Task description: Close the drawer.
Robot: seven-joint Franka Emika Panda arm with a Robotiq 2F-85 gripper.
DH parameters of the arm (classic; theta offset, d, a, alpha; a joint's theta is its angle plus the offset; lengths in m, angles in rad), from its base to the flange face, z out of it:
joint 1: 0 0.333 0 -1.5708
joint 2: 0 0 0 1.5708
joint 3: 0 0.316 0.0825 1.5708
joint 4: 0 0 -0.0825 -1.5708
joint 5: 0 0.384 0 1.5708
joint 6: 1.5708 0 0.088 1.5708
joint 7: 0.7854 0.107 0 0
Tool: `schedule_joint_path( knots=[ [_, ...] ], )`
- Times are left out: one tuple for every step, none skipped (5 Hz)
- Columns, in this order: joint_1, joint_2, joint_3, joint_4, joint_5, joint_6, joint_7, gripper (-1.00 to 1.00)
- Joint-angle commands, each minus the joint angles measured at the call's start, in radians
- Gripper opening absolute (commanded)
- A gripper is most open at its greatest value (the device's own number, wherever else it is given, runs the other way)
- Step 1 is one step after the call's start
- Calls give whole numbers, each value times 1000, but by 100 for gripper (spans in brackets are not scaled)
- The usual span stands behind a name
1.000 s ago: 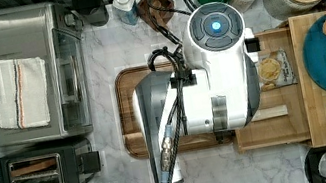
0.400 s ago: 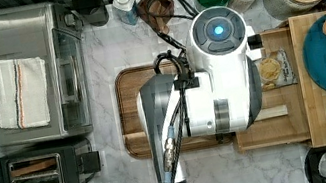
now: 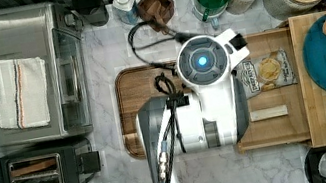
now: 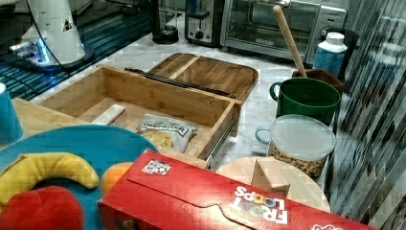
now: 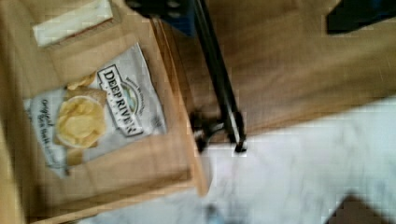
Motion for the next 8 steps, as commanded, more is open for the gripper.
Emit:
schedule_joint_path(
  knots=[
    [50,-51,56,-178,3,85,-138,-100],
    [38,-1,60,-212,-37,165,-144,-100],
    [25,48,54,-222,-55,210,-130,-100],
    [9,92,41,-249,-45,308,-171,-100],
    [27,135,-5,-252,-41,364,-200,-100],
    [-21,180,16,-219,-4,340,-278,-100],
    [-22,176,0,-235,2,364,-304,-100],
    [-45,179,-6,-238,6,385,-367,-100]
  ],
)
